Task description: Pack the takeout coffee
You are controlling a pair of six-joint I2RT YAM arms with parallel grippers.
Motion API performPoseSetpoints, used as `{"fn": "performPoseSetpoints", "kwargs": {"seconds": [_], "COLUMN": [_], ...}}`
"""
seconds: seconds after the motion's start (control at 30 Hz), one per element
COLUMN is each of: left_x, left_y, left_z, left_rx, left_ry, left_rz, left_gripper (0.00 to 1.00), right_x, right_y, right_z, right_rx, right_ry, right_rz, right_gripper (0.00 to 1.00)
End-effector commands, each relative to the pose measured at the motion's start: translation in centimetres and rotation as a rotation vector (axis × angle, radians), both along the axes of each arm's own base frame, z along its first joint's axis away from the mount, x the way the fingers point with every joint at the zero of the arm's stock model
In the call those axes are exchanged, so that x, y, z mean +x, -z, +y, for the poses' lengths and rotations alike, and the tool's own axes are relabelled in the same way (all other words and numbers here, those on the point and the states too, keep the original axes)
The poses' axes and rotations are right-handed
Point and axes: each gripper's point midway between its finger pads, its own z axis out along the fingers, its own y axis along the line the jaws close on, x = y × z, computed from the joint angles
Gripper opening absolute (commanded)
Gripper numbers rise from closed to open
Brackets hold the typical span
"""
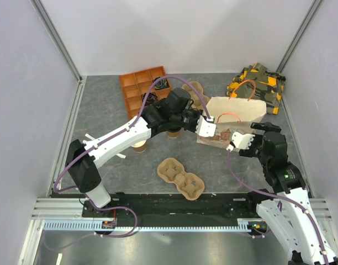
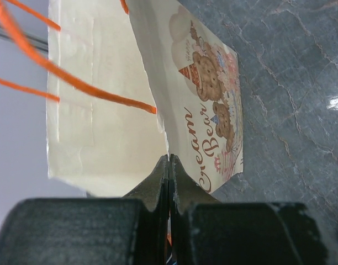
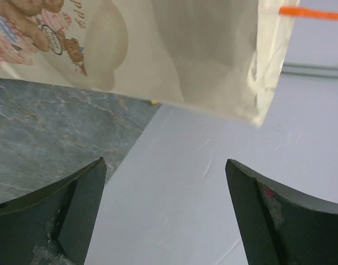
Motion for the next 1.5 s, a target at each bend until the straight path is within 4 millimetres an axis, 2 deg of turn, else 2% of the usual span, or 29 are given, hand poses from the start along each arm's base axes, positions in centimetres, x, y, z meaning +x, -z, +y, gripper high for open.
{"fn": "performPoseSetpoints", "kwargs": {"seconds": [0.0, 0.1, 0.13, 0.2, 0.23, 0.27, 0.3, 0.33, 0.43, 0.53, 0.63, 0.67, 0.7, 0.77, 0.8, 0.83, 0.87, 0.9, 0.93, 0.97, 1.0, 1.03, 1.07, 1.13, 1.17, 1.3, 1.47], "left_x": [-0.2, -0.2, -0.2, -0.5, -0.7, -0.8, -1.0, -1.0, -1.1, -1.1, -1.5, -1.6, -1.6, -1.8, -1.9, -1.9, -2.0, -2.1, -2.1, -2.2, -2.2, -2.2, -2.2, -2.1, -2.1, -1.5, -1.6], "left_y": [-0.9, -0.6, -0.8, -0.3, -0.3, 0.2, 0.3, 0.5, 0.4, -0.1, -0.6, -0.6, -0.7, -0.6, -0.7, -0.4, -0.4, -0.3, -0.3, -0.3, -0.2, -0.3, -0.2, -0.2, -0.2, -0.1, -0.2], "left_z": [0.8, 1.0, 1.1, 1.5, 1.6, 1.9, 1.9, 2.0, 2.1, 2.0, 1.9, 1.9, 1.9, 1.9, 1.9, 1.9, 2.0, 2.0, 2.0, 2.0, 2.0, 1.9, 1.9, 1.7, 1.6, 1.1, 0.9], "left_rx": [-0.02, -0.017, -0.02, -0.012, -0.014, -0.007, -0.006, -0.002, -0.006, -0.019, -0.032, -0.031, -0.03, -0.026, -0.026, -0.02, -0.017, -0.015, -0.014, -0.015, -0.011, -0.016, -0.016, -0.021, -0.024, -0.034, -0.047], "left_ry": [-0.022, -0.043, -0.047, -0.047, -0.042, -0.046, -0.044, -0.047, -0.044, -0.037, -0.019, -0.017, -0.009, 0.001, 0.008, 0.011, 0.012, 0.018, 0.018, 0.018, 0.015, 0.016, 0.016, 0.016, 0.016, -0.002, 0.008], "left_rz": [0.015, 0.029, 0.03, 0.036, 0.036, 0.042, 0.045, 0.048, 0.043, 0.038, 0.026, 0.021, 0.007, -0.009, -0.02, -0.023, -0.028, -0.032, -0.036, -0.036, -0.036, -0.039, -0.035, -0.027, -0.026, -0.024, -0.02], "left_gripper": [0.02, 0.02, 0.02, 0.02, 0.02, 0.02, 0.02, 0.02, 0.02, 0.02, 0.02, 0.02, 0.02, 0.02, 0.02, 0.02, 0.02, 0.02, 0.02, 0.02, 0.02, 0.02, 0.02, 0.02, 0.02, 0.02, 0.02], "right_x": [-1.4, -2.4, -2.7, -2.6, -2.7, -2.5, -2.6, -2.8, -3.1, -2.6, -1.5, -0.8, -0.5, 0.5, 0.6, 0.9, 1.5, 1.5, 1.7, 1.9, 1.8, 1.9, 2.0, 2.0, 2.0, 1.4, 1.5], "right_y": [-0.5, -2.8, -4.3, -5.7, -7.6, -7.9, -8.4, -9.9, -11.7, -12.5, -12.4, -11.8, -12.3, -12.0, -13.0, -13.2, -12.5, -13.8, -13.9, -12.9, -13.5, -13.0, -11.8, -11.0, -9.8, -7.5, -5.7], "right_z": [0.1, 2.0, 2.5, 2.7, 2.6, 2.9, 3.1, 3.4, 4.7, 4.5, 3.2, 3.2, 3.1, 3.0, 2.9, 2.5, 2.5, 2.4, 2.5, 2.6, 2.7, 2.2, 2.4, 2.3, 2.3, 1.0, 1.0], "right_rx": [0.213, 0.478, 0.606, 0.743, 0.809, 0.914, 0.959, 1.02, 1.181, 1.291, 1.368, 1.368, 1.406, 1.418, 1.441, 1.469, 1.465, 1.491, 1.53, 1.523, 1.538, 1.539, 1.519, 1.488, 1.439, 1.354, 1.357], "right_ry": [0.095, 0.096, 0.127, 0.194, 0.217, 0.274, 0.286, 0.285, 0.284, 0.366, 0.509, 0.548, 0.574, 0.629, 0.634, 0.679, 0.728, 0.731, 0.75, 0.798, 0.804, 0.844, 0.884, 0.908, 0.922, 0.978, 1.012], "right_rz": [-0.028, -0.083, -0.113, -0.133, -0.17, -0.162, -0.16, -0.176, -0.164, -0.18, -0.22, -0.196, -0.207, -0.194, -0.208, -0.226, -0.194, -0.205, -0.182, -0.129, -0.118, -0.103, -0.044, 0.003, 0.056, 0.154, 0.237], "right_gripper": [0.98, 0.98, 0.98, 0.98, 0.98, 0.98, 0.98, 0.98, 0.98, 0.98, 0.98, 0.98, 0.98, 0.97, 0.97, 0.98, 0.97, 0.96, 0.95, 0.95, 0.94, 0.93, 0.92, 0.92, 0.91, 0.78, 0.71]}}
